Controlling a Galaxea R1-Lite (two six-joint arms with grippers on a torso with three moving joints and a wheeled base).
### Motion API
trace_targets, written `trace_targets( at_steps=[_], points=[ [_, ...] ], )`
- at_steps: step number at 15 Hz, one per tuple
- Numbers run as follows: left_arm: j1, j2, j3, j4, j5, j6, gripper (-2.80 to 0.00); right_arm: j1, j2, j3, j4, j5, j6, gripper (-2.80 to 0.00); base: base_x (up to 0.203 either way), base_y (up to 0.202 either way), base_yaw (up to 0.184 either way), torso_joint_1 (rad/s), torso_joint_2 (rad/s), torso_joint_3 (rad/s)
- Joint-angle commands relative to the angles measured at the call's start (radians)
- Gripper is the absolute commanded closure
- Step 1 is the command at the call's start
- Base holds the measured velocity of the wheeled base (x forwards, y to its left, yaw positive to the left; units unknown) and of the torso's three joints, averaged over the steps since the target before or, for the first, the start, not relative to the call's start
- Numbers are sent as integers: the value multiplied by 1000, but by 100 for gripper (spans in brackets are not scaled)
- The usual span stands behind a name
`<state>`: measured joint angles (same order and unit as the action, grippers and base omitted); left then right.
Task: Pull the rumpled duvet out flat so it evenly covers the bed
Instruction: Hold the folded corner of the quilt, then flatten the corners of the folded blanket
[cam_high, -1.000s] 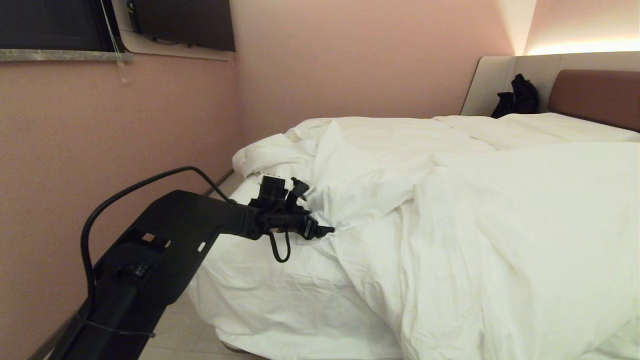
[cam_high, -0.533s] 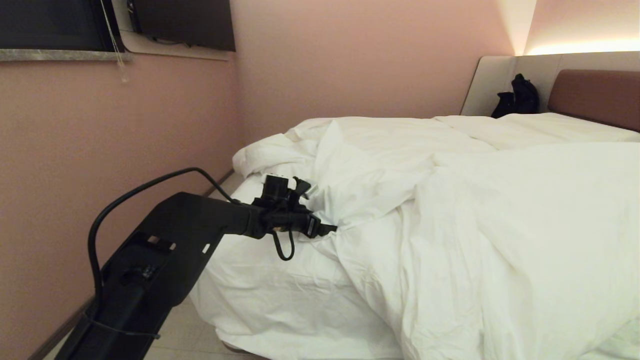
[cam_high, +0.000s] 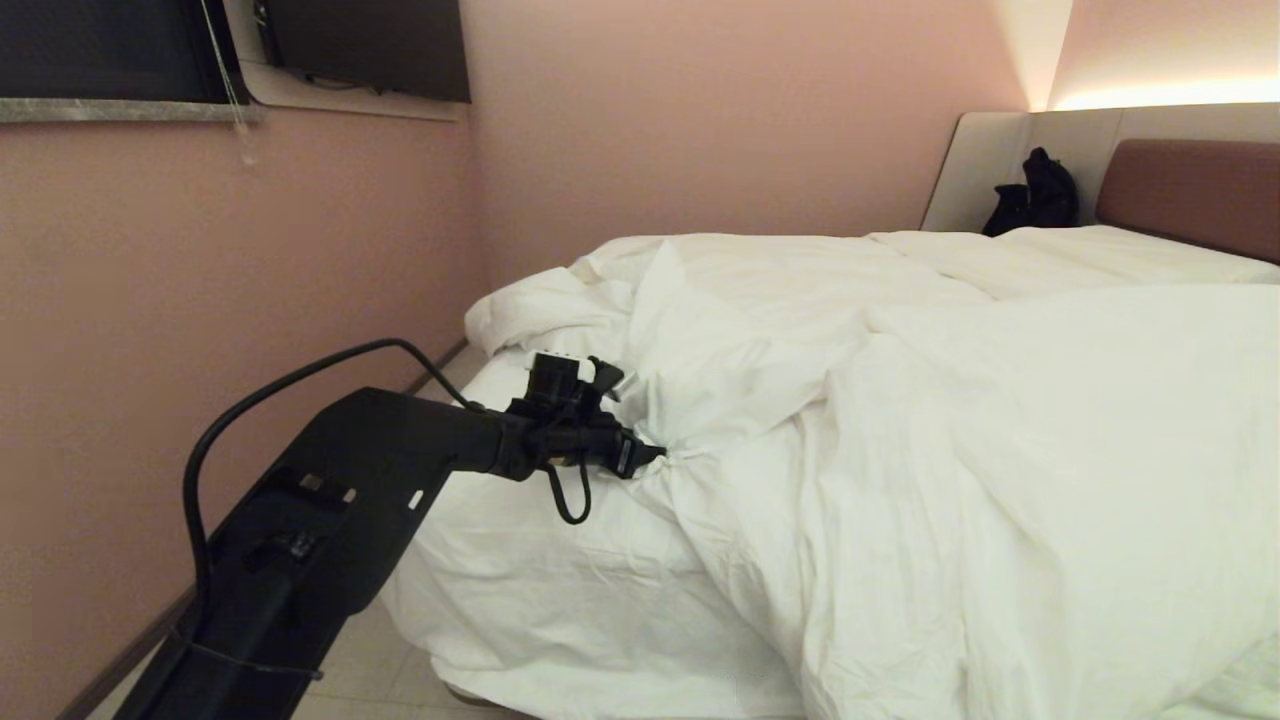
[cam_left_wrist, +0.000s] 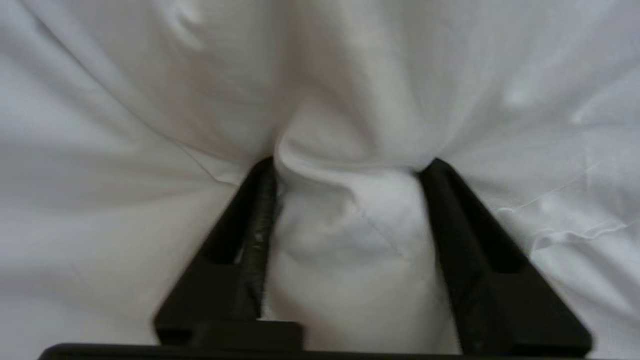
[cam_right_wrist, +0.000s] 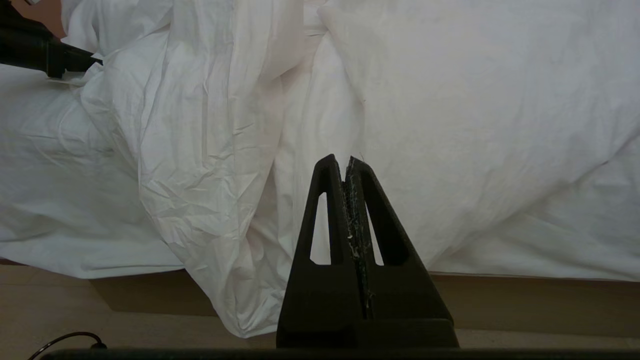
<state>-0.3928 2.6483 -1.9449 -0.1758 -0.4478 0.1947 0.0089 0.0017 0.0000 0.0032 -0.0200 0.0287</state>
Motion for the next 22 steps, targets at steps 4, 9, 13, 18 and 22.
trace_targets(
  at_steps=[4,9,13,18,22],
  points=[
    [0,-3,2,-5,1,2,0,0,0,0,0,0,0,0,0,0,0,0,0,0],
    [-4,-41,13,0,19,-2,0,0,0,0,0,0,0,0,0,0,0,0,0,0],
    [-17,-130,102,-10,48,-18,0,0,0,0,0,-1,0,0,0,0,0,0,0,0],
    [-21,-345,289,-22,60,-77,0,0,0,0,0,0,0,0,0,0,0,0,0,0],
    [-13,-508,431,-22,90,-92,0,0,0,0,0,0,0,0,0,0,0,0,0,0]
  ],
)
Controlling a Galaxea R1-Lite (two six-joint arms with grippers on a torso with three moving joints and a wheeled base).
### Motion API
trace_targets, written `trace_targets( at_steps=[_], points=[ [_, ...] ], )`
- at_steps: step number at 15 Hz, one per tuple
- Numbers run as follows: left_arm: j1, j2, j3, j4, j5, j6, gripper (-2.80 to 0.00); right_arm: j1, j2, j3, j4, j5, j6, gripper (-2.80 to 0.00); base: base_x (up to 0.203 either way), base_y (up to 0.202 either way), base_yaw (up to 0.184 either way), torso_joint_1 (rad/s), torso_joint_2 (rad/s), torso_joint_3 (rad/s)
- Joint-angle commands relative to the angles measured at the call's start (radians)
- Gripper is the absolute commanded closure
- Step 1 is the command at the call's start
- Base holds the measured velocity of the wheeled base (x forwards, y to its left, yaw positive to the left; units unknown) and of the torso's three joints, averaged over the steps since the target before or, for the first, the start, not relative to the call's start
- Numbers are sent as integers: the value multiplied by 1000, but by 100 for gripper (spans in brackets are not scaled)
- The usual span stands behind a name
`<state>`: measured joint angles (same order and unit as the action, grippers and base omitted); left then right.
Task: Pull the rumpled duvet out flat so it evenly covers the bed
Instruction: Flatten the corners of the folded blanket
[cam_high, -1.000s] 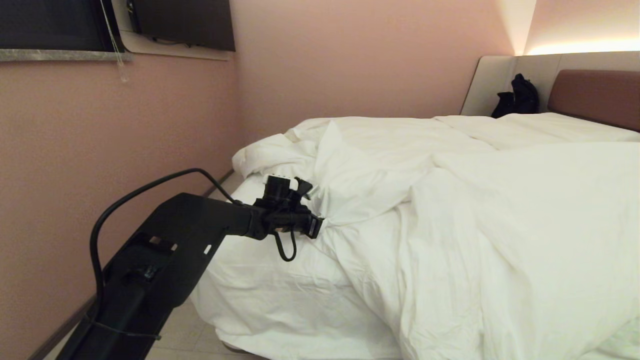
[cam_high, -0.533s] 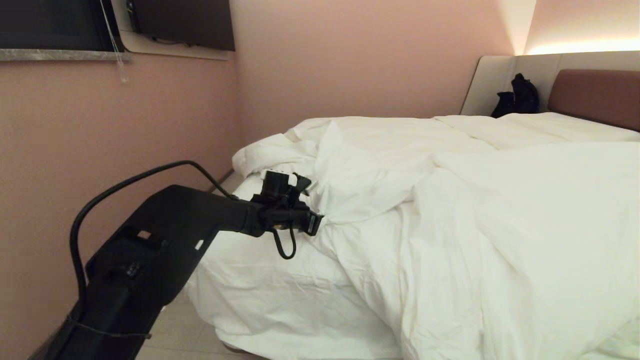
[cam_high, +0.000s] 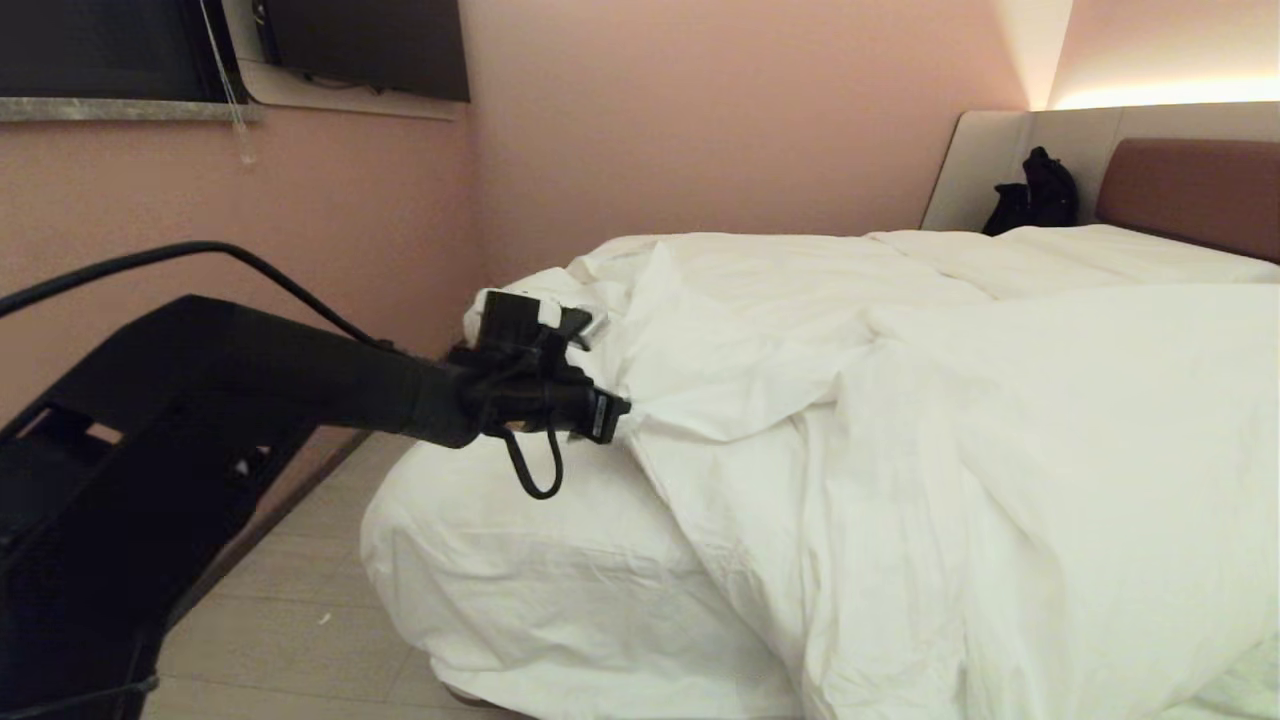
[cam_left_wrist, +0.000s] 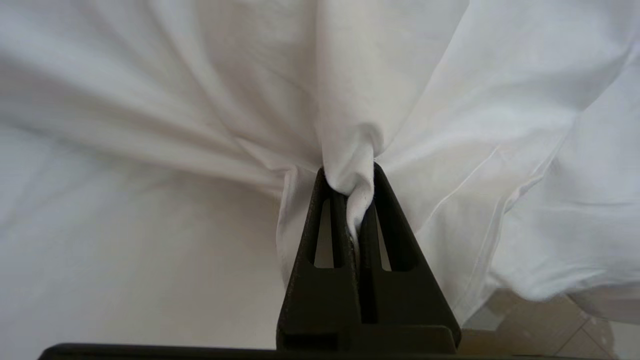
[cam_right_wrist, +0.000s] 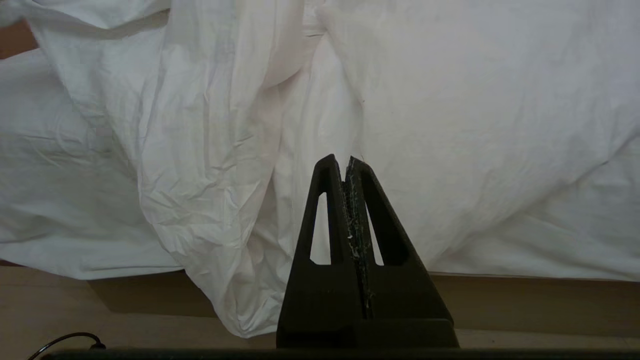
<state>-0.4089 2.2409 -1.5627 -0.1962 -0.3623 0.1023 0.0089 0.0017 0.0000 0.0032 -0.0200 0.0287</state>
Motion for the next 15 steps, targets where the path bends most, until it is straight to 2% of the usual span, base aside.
trace_targets(
  at_steps=[1,4,10,12,15],
  points=[
    [7,-120,69,-2,20,0,0,0,0,0,0,0,0,0,0,0,0,0,0,0],
    [42,-207,114,0,55,3,0,0,0,0,0,0,0,0,0,0,0,0,0,0],
    [114,-349,206,7,59,2,0,0,0,0,0,0,0,0,0,0,0,0,0,0],
    [167,-441,272,14,101,0,0,0,0,0,0,-1,0,0,0,0,0,0,0,0],
    [198,-468,305,16,141,-2,0,0,0,0,0,-1,0,0,0,0,0,0,0,0]
  ],
)
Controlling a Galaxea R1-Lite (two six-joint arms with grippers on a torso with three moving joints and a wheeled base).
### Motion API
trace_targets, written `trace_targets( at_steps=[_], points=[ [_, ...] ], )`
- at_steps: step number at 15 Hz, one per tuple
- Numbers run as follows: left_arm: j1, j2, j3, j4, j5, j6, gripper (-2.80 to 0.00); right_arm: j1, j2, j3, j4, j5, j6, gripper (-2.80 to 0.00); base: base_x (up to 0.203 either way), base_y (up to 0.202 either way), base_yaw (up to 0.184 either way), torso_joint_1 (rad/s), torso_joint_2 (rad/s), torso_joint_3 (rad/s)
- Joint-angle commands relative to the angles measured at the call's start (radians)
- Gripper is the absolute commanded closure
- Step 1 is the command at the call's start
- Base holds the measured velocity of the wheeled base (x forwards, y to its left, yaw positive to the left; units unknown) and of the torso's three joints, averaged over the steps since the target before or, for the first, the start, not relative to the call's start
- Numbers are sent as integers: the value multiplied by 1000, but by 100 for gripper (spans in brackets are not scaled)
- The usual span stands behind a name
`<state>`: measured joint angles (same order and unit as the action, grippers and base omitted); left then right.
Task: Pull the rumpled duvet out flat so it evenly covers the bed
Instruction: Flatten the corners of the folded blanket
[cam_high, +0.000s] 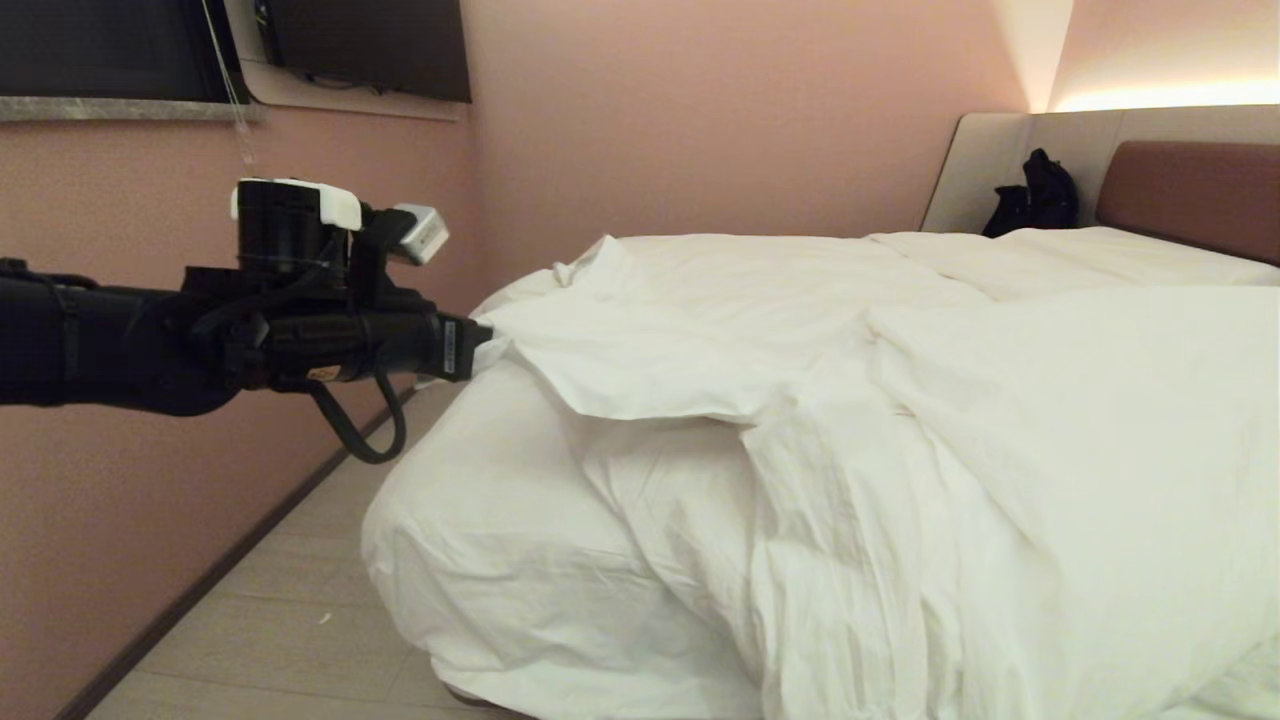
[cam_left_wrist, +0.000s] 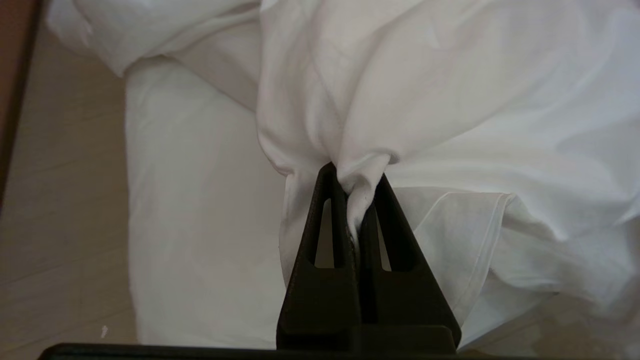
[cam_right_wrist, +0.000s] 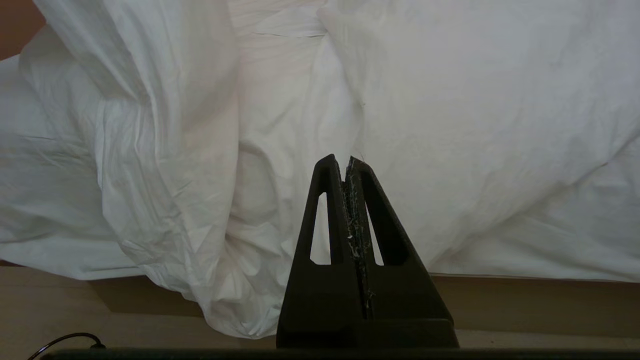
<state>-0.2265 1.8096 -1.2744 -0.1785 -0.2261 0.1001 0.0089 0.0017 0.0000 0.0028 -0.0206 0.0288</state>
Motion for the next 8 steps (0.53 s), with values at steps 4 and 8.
trace_targets(
  at_steps=[4,8],
  points=[
    [101,-235,196,-4,152,0,0,0,0,0,0,-1,0,0,0,0,0,0,0,0],
    [196,-366,307,1,243,-1,0,0,0,0,0,1,0,0,0,0,0,0,0,0]
  ],
)
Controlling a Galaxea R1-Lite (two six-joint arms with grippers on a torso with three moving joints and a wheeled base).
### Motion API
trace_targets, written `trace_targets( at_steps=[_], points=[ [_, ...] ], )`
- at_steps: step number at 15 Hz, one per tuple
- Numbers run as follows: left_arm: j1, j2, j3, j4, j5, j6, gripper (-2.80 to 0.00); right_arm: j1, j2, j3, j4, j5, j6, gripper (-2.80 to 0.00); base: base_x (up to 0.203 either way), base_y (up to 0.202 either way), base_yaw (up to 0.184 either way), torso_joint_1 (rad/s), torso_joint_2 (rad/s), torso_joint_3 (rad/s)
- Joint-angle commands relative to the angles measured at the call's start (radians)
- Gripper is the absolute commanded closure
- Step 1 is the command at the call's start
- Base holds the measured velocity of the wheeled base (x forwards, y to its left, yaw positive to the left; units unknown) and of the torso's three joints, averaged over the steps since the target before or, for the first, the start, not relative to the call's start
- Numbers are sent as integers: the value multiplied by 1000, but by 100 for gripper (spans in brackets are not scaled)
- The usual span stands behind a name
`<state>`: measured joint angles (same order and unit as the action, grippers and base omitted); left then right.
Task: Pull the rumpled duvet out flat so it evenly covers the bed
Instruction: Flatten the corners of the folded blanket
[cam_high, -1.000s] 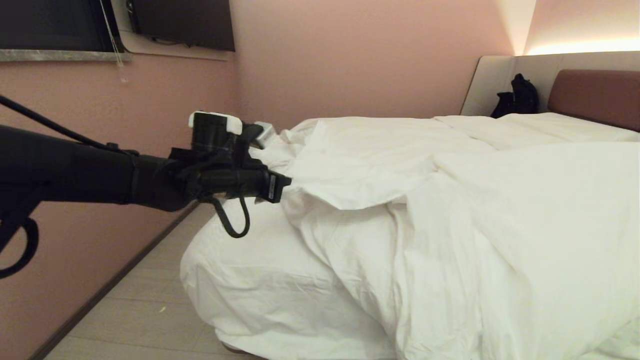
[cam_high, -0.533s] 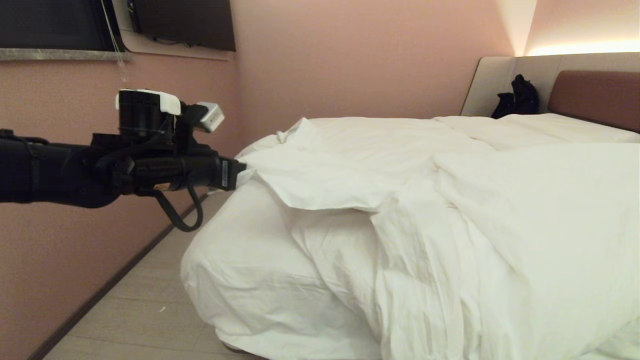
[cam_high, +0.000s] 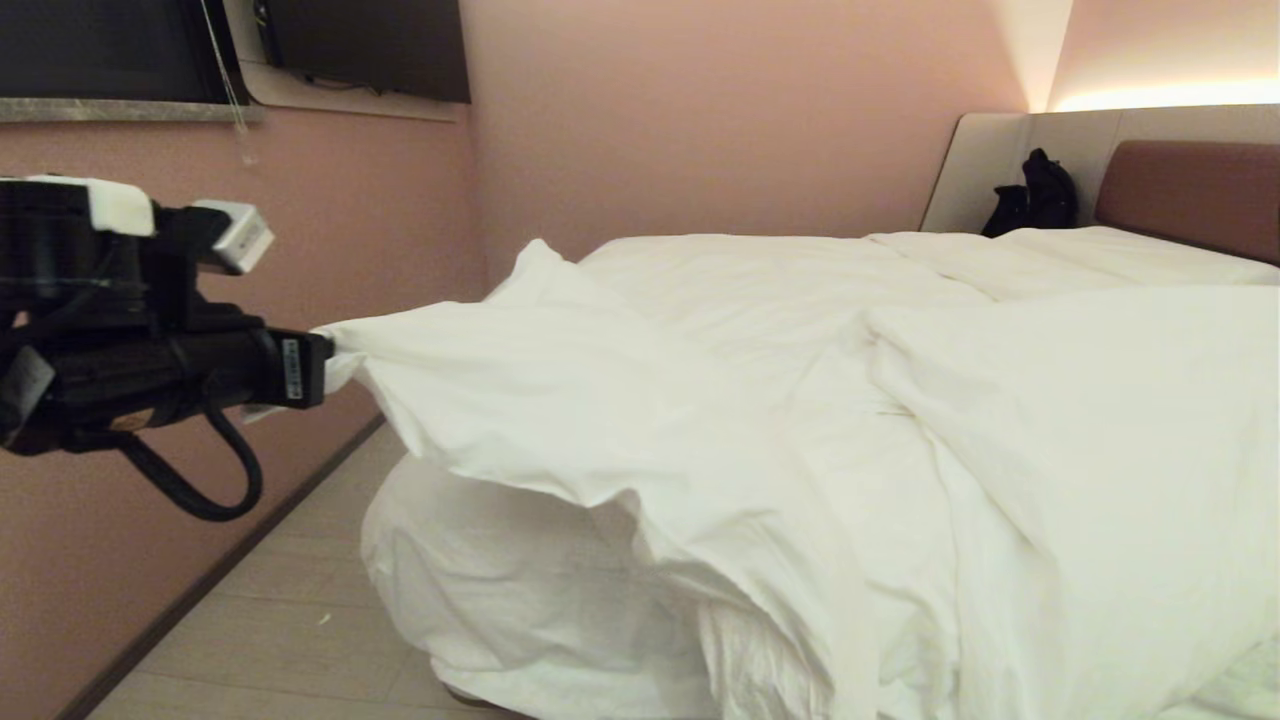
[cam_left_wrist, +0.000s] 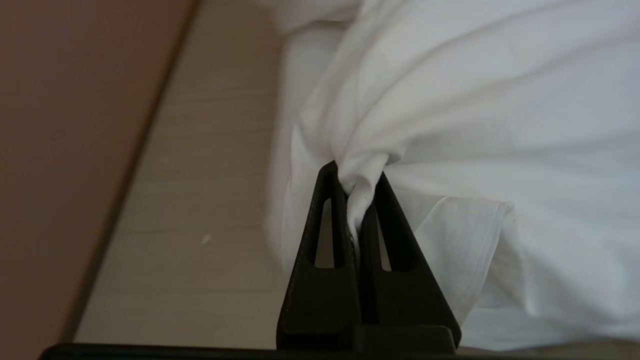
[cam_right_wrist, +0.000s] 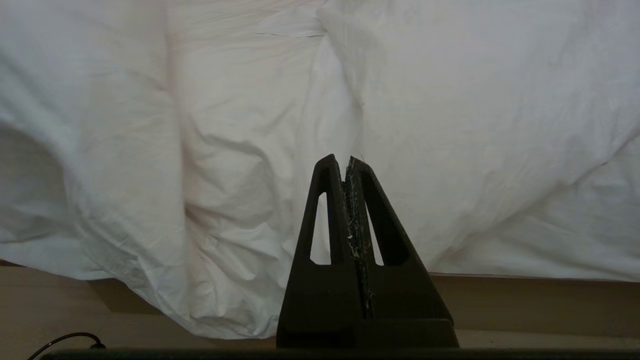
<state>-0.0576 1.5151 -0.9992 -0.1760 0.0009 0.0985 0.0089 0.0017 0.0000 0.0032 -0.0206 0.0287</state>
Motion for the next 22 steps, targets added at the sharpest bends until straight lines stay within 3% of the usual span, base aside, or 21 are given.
trace_targets(
  at_steps=[1,3,6,11,13,15,19,22],
  points=[
    [43,-100,57,-2,43,1,0,0,0,0,0,1,0,0,0,0,0,0,0,0],
    [75,-155,112,6,70,1,0,0,0,0,0,0,0,0,0,0,0,0,0,0],
    [123,-265,153,126,144,-13,0,0,0,0,0,-1,0,0,0,0,0,0,0,0],
    [186,-383,183,263,171,-54,0,0,0,0,0,0,0,0,0,0,0,0,0,0],
    [221,-426,195,302,268,-54,0,0,0,0,0,1,0,0,0,0,0,0,0,0],
    [236,-440,208,306,297,-54,0,0,0,0,0,1,0,0,0,0,0,0,0,0],
    [298,-463,249,307,437,-48,0,0,0,0,0,-1,0,0,0,0,0,0,0,0],
    [343,-469,253,308,474,-44,0,0,0,0,0,1,0,0,0,0,0,0,0,0]
  ],
)
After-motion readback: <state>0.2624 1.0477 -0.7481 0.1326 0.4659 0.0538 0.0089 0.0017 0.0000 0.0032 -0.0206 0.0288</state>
